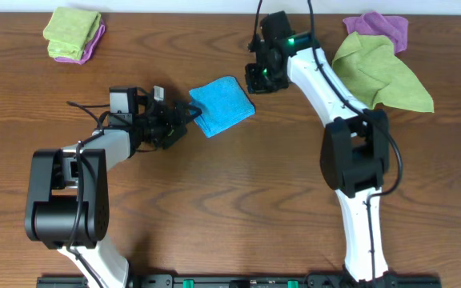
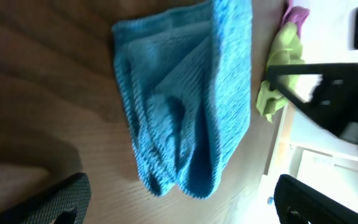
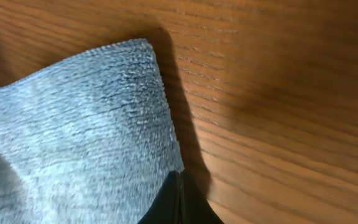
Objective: Fold the cloth
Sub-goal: 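Grasp the folded cloth's left side with the left gripper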
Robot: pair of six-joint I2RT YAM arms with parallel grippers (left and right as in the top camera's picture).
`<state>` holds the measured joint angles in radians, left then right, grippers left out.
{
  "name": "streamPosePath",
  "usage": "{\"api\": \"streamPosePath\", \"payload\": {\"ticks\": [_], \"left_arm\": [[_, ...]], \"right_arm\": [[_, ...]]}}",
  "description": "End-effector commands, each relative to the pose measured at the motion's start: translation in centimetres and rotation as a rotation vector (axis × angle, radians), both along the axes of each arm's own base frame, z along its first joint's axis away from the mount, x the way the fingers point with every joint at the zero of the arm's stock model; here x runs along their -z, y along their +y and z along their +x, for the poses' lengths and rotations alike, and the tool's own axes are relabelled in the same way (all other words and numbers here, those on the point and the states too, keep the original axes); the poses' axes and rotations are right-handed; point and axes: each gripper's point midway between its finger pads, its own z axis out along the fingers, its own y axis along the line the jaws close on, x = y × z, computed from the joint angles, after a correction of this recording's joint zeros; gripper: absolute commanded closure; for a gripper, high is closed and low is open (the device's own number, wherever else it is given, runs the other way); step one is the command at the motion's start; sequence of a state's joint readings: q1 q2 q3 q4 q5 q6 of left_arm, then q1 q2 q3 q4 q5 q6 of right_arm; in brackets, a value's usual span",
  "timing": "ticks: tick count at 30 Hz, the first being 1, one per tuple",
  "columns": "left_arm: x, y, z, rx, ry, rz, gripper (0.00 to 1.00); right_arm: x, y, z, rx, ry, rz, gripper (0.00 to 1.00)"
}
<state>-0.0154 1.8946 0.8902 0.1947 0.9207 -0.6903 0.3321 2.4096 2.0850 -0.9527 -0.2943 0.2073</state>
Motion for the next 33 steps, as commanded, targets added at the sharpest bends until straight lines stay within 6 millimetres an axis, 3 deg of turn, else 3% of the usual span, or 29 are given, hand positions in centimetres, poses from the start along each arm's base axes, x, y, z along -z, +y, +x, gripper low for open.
{"api": "streamPosePath", "payload": {"ticks": [1,9,14,26,30,32,33], "left_arm": [[0.8,-0.4,0.0,-0.008,0.036,-0.021,0.05],[3.7,-1.6,-0.3,-0.011,0.116,-0.04,0.05],[4.6,-2.2,-0.7,0.002,0.131,-0.039,0.04],[5.4,-1.9,-0.6,-0.016,0.14,-0.008,0.05],[5.5,-1.9,-0.7,-0.013,0.141,-0.004,0.05],[5.7,-1.8,-0.9,-0.015,0.153,0.005,0.0],[5.9,-1.7,-1.0,-0.016,0.158,0.012,0.09]], "right_arm": [[1.3,0.2,-0.2,0.05,0.054,0.031,0.99],[2.4,0.1,0.5,0.08,0.046,0.025,0.98],[3.8,0.6,-0.1,0.095,0.092,0.032,0.98],[4.5,4.5,-2.0,0.015,0.104,0.045,0.98],[4.5,4.6,-2.1,0.012,0.106,0.042,0.98],[4.5,4.4,-2.1,0.016,0.108,0.041,0.99],[4.6,4.3,-2.1,0.018,0.111,0.039,0.98]]}}
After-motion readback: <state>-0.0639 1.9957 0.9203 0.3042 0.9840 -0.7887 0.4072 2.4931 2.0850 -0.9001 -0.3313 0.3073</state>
